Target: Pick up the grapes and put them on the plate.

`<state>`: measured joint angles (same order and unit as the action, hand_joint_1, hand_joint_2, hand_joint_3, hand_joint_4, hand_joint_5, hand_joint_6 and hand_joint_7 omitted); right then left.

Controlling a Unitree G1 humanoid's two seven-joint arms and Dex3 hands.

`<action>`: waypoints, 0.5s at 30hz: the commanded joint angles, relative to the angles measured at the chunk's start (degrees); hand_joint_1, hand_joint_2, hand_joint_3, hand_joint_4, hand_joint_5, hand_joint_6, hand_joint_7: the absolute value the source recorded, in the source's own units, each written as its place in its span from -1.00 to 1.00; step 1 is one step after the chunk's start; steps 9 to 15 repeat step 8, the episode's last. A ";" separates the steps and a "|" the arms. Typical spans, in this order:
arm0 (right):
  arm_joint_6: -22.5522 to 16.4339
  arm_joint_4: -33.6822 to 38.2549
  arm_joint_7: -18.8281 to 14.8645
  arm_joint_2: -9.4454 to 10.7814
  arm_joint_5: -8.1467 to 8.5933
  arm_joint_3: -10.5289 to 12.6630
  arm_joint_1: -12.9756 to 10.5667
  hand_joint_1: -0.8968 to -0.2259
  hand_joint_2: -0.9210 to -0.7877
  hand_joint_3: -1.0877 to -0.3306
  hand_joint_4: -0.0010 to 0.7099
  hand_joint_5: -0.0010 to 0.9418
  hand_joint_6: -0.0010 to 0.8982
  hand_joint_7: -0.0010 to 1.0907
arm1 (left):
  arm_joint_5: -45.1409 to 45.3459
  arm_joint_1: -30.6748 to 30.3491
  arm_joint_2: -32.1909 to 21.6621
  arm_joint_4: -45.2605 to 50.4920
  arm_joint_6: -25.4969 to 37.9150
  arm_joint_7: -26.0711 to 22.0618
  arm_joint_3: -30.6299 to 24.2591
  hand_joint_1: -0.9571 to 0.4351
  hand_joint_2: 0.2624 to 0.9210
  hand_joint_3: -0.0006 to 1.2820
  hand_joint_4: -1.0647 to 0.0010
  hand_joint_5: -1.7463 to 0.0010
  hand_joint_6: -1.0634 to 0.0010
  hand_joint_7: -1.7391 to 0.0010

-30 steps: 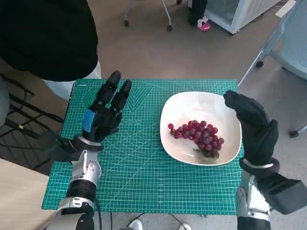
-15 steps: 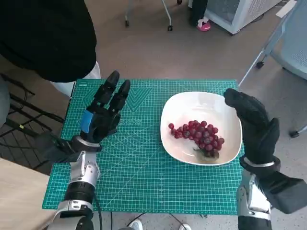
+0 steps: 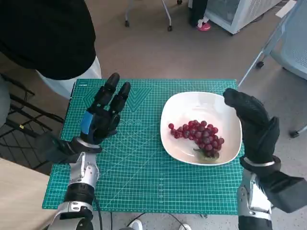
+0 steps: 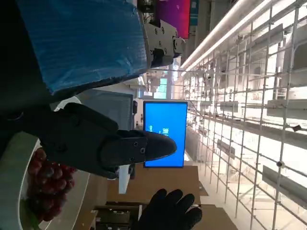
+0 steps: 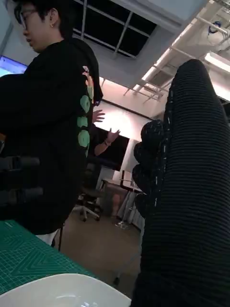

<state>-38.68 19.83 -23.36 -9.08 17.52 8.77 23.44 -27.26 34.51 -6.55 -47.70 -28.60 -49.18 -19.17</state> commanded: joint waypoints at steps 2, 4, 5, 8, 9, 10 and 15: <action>1.10 0.40 -0.35 -0.73 -0.50 0.07 0.13 -0.21 -1.00 -0.09 -0.06 -0.99 -0.81 -0.58 | -0.18 -0.99 -0.16 1.50 0.73 0.46 0.11 -0.53 1.00 -0.35 0.89 0.99 0.68 0.98; 1.18 0.52 -0.36 -0.76 -0.48 0.10 0.29 -0.21 -1.00 -0.09 -0.06 -0.99 -0.81 -0.58 | -0.20 -1.04 -0.20 1.74 0.98 0.58 0.13 -0.53 1.00 -0.35 0.89 0.99 0.67 0.98; 1.21 0.60 -0.39 -0.78 -0.45 0.12 0.37 -0.21 -1.00 -0.09 -0.06 -0.99 -0.81 -0.58 | -0.20 -1.06 -0.22 1.84 1.10 0.65 0.14 -0.53 1.00 -0.35 0.89 0.99 0.67 0.98; 1.24 0.78 -0.49 -0.84 -0.35 0.16 0.53 -0.21 -1.00 -0.10 -0.06 -1.00 -0.81 -0.58 | -0.18 -1.13 -0.24 2.10 1.33 0.82 0.15 -0.53 1.00 -0.36 0.88 0.99 0.66 0.98; 1.24 0.78 -0.49 -0.84 -0.35 0.16 0.53 -0.21 -1.00 -0.10 -0.06 -1.00 -0.81 -0.58 | -0.18 -1.13 -0.24 2.10 1.33 0.82 0.15 -0.53 1.00 -0.36 0.88 0.99 0.66 0.98; 1.24 0.78 -0.49 -0.84 -0.35 0.16 0.53 -0.21 -1.00 -0.10 -0.06 -1.00 -0.81 -0.58 | -0.18 -1.13 -0.24 2.10 1.33 0.82 0.15 -0.53 1.00 -0.36 0.88 0.99 0.66 0.98; 1.24 0.78 -0.49 -0.84 -0.35 0.16 0.53 -0.21 -1.00 -0.10 -0.06 -1.00 -0.81 -0.58 | -0.18 -1.13 -0.24 2.10 1.33 0.82 0.15 -0.53 1.00 -0.36 0.88 0.99 0.66 0.98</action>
